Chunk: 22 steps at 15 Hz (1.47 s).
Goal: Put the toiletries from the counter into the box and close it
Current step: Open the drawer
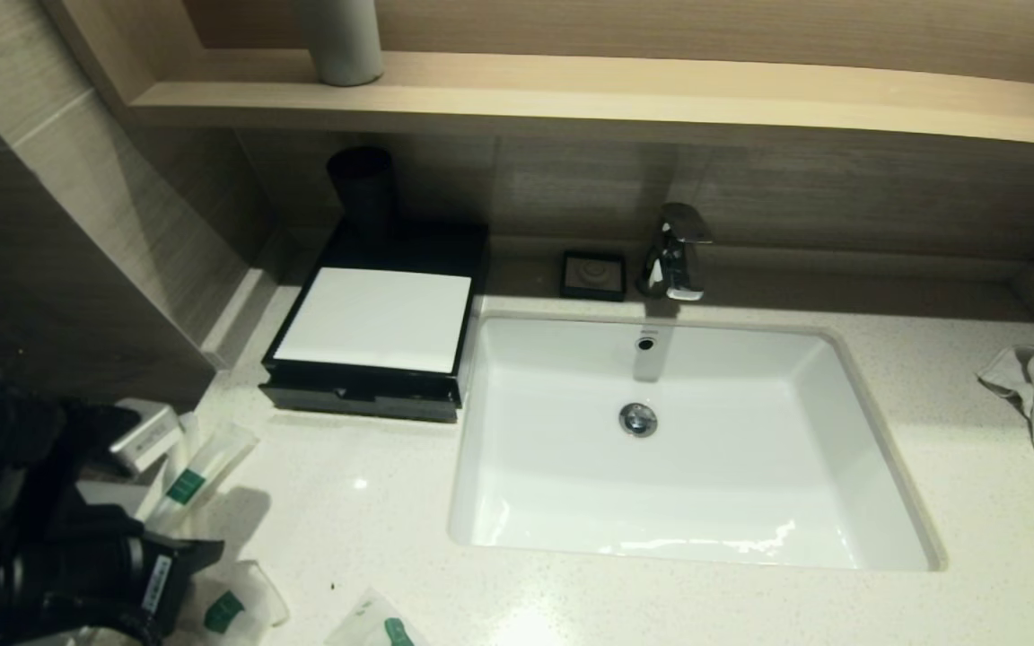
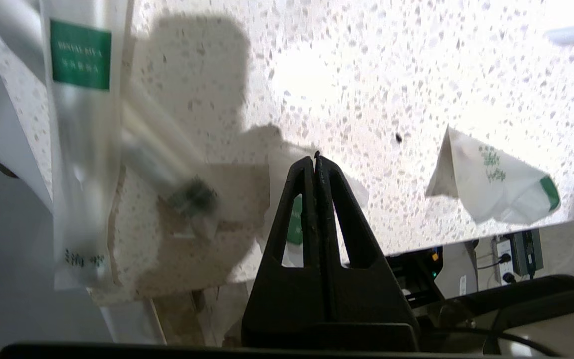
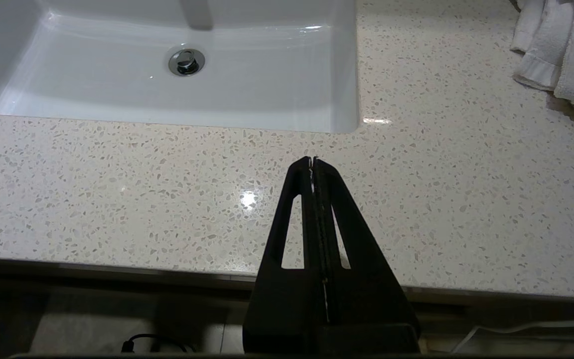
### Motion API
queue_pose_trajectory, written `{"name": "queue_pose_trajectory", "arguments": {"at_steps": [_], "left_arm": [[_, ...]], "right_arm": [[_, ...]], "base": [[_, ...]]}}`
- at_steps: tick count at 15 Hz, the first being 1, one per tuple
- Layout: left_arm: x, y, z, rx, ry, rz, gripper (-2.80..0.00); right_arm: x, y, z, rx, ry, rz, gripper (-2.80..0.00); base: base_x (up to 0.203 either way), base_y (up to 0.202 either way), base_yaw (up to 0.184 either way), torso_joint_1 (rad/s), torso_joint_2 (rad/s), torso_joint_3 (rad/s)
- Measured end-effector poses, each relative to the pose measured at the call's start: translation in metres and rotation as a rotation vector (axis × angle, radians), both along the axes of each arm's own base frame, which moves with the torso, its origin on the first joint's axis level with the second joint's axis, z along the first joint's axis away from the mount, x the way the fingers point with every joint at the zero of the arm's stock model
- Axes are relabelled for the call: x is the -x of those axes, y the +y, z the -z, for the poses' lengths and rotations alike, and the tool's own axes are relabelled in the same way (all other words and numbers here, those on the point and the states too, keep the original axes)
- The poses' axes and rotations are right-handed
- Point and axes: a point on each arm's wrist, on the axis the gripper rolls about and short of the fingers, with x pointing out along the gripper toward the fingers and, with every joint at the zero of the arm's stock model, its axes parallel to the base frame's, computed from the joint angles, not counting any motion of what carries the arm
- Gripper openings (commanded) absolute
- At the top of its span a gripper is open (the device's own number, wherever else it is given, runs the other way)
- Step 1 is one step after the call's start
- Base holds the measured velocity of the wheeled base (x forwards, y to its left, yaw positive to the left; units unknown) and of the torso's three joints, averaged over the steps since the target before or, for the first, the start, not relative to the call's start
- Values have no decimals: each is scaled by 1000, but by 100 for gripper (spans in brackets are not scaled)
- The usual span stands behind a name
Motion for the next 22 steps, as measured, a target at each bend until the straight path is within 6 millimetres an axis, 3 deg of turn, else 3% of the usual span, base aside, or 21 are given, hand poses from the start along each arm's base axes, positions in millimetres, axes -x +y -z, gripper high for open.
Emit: {"name": "queue_pose_trajectory", "arguments": {"at_steps": [6, 11, 17, 22], "left_arm": [[-43, -10, -27, 12, -62, 0, -280], [-73, -22, -30, 64, -41, -30, -280], [-88, -51, -32, 70, -89, -80, -280], [-90, -63, -29, 97, -85, -124, -280]], "right_arm": [[0, 0, 0, 0, 0, 1, -280], [0, 0, 0, 0, 0, 0, -280], [0, 0, 0, 0, 0, 0, -280], [0, 0, 0, 0, 0, 0, -280]], "base": [[0, 0, 0, 0, 0, 0], [0, 0, 0, 0, 0, 0], [0, 0, 0, 0, 0, 0], [0, 0, 0, 0, 0, 0]]}}
